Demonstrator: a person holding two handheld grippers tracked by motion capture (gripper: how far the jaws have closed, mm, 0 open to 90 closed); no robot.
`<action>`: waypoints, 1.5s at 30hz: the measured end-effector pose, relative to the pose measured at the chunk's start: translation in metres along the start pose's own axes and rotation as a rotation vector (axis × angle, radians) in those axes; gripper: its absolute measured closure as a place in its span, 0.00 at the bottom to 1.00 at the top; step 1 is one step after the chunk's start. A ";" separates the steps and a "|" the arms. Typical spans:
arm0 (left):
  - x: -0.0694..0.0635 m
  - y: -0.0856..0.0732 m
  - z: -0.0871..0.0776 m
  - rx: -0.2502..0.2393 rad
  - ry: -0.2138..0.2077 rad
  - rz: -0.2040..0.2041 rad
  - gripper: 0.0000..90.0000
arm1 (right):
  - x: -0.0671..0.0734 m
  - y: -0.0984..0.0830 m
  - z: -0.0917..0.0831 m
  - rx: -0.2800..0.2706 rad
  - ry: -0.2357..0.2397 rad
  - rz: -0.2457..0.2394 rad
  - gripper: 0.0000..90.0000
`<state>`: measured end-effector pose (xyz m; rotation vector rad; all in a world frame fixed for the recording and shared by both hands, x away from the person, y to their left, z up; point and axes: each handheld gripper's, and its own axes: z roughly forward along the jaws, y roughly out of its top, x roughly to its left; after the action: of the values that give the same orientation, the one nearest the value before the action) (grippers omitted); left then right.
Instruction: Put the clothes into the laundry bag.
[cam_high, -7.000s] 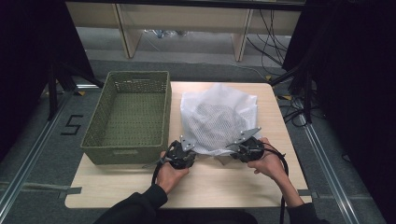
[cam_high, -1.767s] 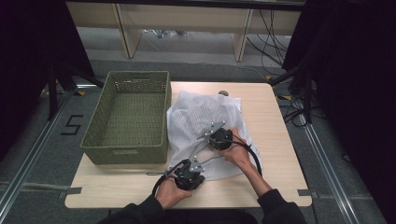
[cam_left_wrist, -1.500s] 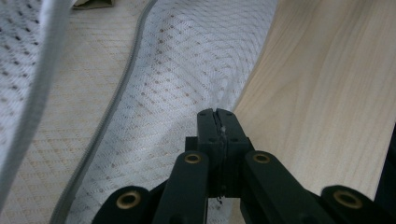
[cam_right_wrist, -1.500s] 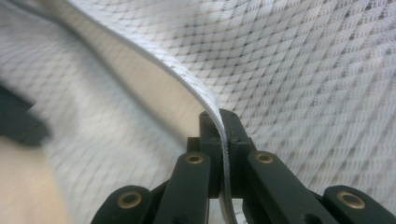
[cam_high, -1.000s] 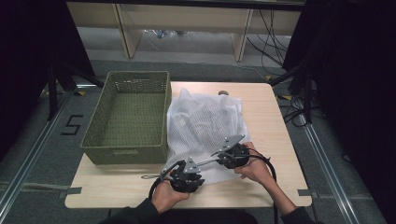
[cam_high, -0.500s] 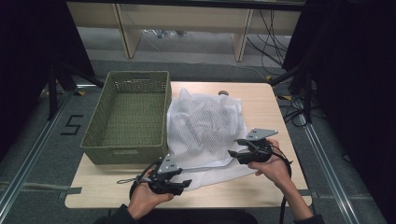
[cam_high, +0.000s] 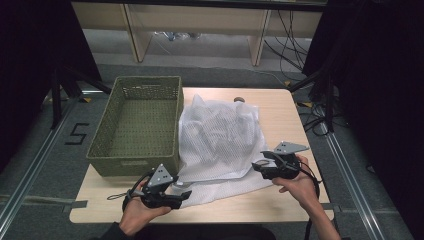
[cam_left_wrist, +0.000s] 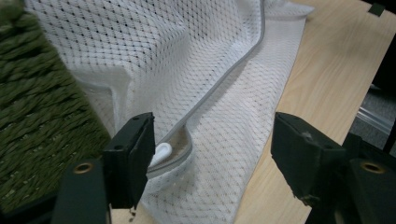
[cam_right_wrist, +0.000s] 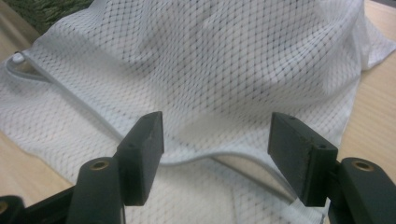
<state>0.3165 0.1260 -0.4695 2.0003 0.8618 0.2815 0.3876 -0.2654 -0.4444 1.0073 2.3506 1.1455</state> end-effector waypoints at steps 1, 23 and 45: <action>0.001 -0.001 0.000 -0.012 -0.007 0.001 0.30 | 0.000 -0.002 0.000 -0.002 0.009 -0.005 0.41; -0.004 -0.017 -0.022 -0.025 0.002 -0.002 0.20 | 0.039 -0.038 -0.021 0.070 0.038 -0.001 0.35; -0.011 -0.018 -0.019 0.024 0.019 0.058 0.20 | 0.057 -0.058 -0.035 0.152 0.017 -0.054 0.31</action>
<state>0.2905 0.1368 -0.4717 2.0505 0.8234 0.3247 0.3023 -0.2674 -0.4680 0.9800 2.4939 0.9713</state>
